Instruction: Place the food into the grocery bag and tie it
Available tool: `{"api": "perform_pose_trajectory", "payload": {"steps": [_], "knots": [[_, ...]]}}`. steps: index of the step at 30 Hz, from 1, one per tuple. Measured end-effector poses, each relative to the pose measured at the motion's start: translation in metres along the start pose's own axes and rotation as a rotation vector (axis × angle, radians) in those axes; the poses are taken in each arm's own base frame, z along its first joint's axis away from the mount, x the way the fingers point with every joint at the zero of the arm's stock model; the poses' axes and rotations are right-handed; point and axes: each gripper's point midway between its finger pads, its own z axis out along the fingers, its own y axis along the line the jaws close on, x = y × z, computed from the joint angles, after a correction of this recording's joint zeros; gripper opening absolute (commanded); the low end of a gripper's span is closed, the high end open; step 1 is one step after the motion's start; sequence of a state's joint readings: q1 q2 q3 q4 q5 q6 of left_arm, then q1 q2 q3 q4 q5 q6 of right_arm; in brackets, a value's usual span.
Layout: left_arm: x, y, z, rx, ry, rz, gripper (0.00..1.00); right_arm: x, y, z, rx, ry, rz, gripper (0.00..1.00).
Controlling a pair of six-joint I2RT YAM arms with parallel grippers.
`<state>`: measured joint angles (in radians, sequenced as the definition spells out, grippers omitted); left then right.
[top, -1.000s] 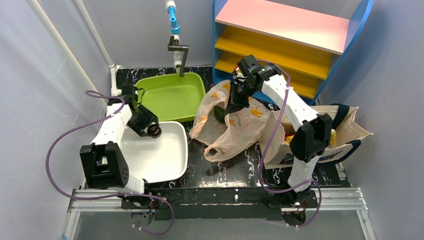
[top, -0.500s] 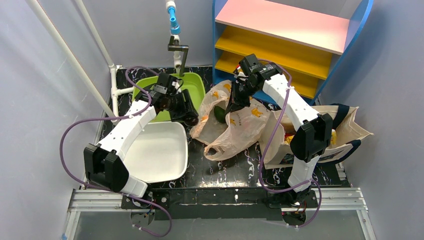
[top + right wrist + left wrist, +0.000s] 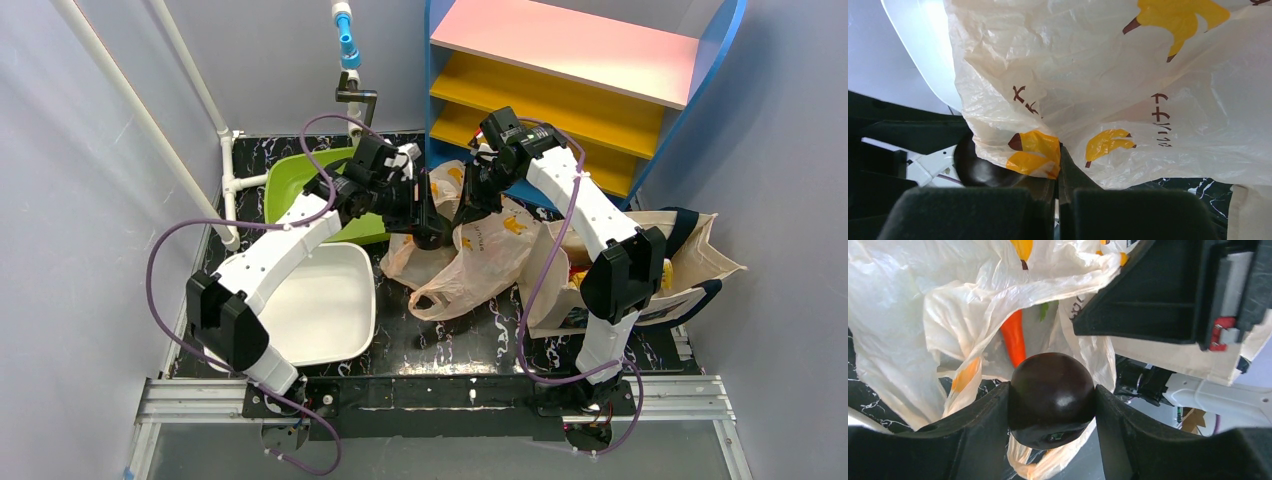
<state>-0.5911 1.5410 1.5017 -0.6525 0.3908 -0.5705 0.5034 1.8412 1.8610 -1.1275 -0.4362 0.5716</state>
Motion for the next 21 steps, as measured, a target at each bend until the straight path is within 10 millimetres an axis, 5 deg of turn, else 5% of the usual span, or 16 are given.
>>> {"api": "perform_pose_trajectory", "payload": {"steps": [6, 13, 17, 19, 21], "knots": [[0.006, 0.018, 0.032, -0.080, 0.046, -0.009, 0.05, 0.000, -0.001, 0.000, 0.005, -0.001, 0.000, 0.01], [0.005, 0.048, 0.061, -0.195, 0.065, -0.050, 0.52, 0.000, -0.005, -0.001, 0.019, -0.001, 0.007, 0.01], [0.003, 0.048, 0.062, -0.198, 0.058, -0.057, 0.72, 0.001, -0.007, -0.001, 0.025, 0.004, 0.013, 0.01], [0.000, 0.045, 0.062, -0.190, 0.052, -0.057, 0.92, 0.001, -0.007, -0.001, 0.027, 0.004, 0.014, 0.01], [0.000, 0.043, 0.062, -0.179, 0.052, -0.054, 0.98, 0.001, -0.007, -0.001, 0.027, 0.004, 0.014, 0.01]]}}
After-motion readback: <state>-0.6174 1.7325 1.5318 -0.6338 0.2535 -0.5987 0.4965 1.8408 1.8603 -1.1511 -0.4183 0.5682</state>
